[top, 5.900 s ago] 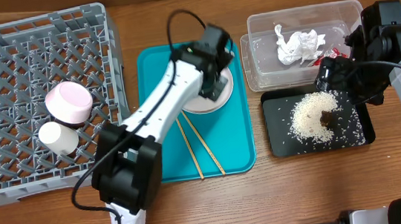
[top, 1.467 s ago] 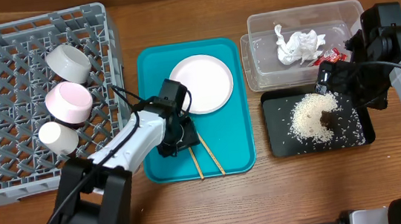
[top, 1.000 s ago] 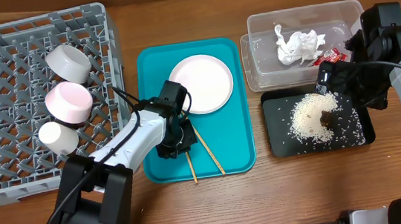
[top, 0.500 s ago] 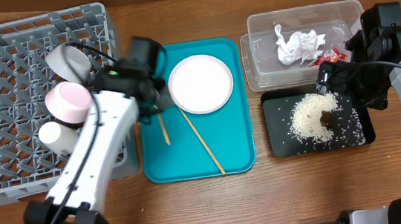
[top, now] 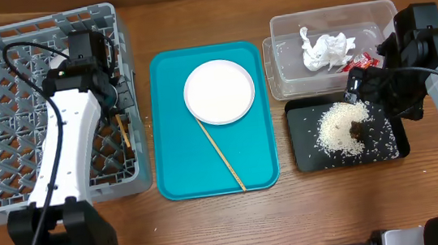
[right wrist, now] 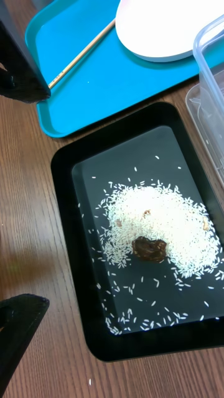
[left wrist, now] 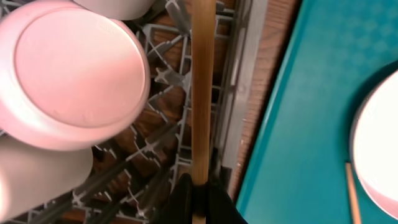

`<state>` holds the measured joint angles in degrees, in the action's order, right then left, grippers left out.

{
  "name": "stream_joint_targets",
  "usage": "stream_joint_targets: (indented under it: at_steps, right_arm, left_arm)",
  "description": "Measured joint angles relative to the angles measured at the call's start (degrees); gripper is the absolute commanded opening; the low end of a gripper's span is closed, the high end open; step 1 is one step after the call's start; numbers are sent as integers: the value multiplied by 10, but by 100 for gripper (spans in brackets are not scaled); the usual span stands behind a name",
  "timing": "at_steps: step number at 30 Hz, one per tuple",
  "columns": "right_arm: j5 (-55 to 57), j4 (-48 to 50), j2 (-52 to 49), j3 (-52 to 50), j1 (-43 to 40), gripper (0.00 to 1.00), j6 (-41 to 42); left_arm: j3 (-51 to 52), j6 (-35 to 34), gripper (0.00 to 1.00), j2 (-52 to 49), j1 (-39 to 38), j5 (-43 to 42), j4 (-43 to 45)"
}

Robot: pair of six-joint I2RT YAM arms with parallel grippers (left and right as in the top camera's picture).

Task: Sort waste into correct bins and load items into the dishwasher
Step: 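Insert the chopstick upright into the rack edge with the left gripper, then return the left gripper to the tray and grasp the second chopstick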

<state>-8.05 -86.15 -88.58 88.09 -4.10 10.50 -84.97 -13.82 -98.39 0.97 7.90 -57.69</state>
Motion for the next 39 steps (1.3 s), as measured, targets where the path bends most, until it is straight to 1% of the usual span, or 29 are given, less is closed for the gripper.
stream_joint_targets:
  at_steps: [2, 3, 4, 6, 10, 13, 16, 18, 22, 26, 28, 33, 36, 39]
  right_arm:
    - [0, 0, 0, 0, 0, 100, 0]
    - [0, 0, 0, 0, 0, 100, 0]
    - [0, 0, 0, 0, 0, 100, 0]
    - [0, 0, 0, 0, 0, 100, 0]
    - [0, 0, 0, 0, 0, 100, 0]
    - [0, 0, 0, 0, 0, 100, 0]
    - [0, 0, 0, 0, 0, 100, 0]
    - [0, 0, 0, 0, 0, 100, 0]
    - [0, 0, 0, 0, 0, 100, 0]
    - [0, 0, 0, 0, 0, 100, 0]
    - [0, 0, 0, 0, 0, 100, 0]
    - [0, 0, 0, 0, 0, 100, 0]
    - [0, 0, 0, 0, 0, 100, 0]
    - [0, 0, 0, 0, 0, 100, 0]
  left_arm:
    - [0, 7, 40, -7, 0, 1, 4]
    - [0, 14, 49, -9, 0, 1, 5]
    - [0, 18, 57, -9, 0, 1, 6]
    - [0, 21, 58, -10, 0, 1, 7]
    - [0, 25, 58, -10, 0, -9, 4]
    - [0, 20, 59, -10, -14, -70, -10]
    - [0, 0, 60, -10, -63, -120, -16]
    - [1, -23, 61, -10, -101, -133, -17]
    - [14, -90, 61, -10, -195, -139, -15]
    - [62, -170, 59, -10, -273, -133, 9]
    - [89, -205, 57, -10, -298, -131, 26]
    - [159, -270, 57, -10, -338, -128, 73]
    - [193, -288, 55, -10, -346, -126, 108]
    - [221, -298, 56, -10, -346, -120, 134]
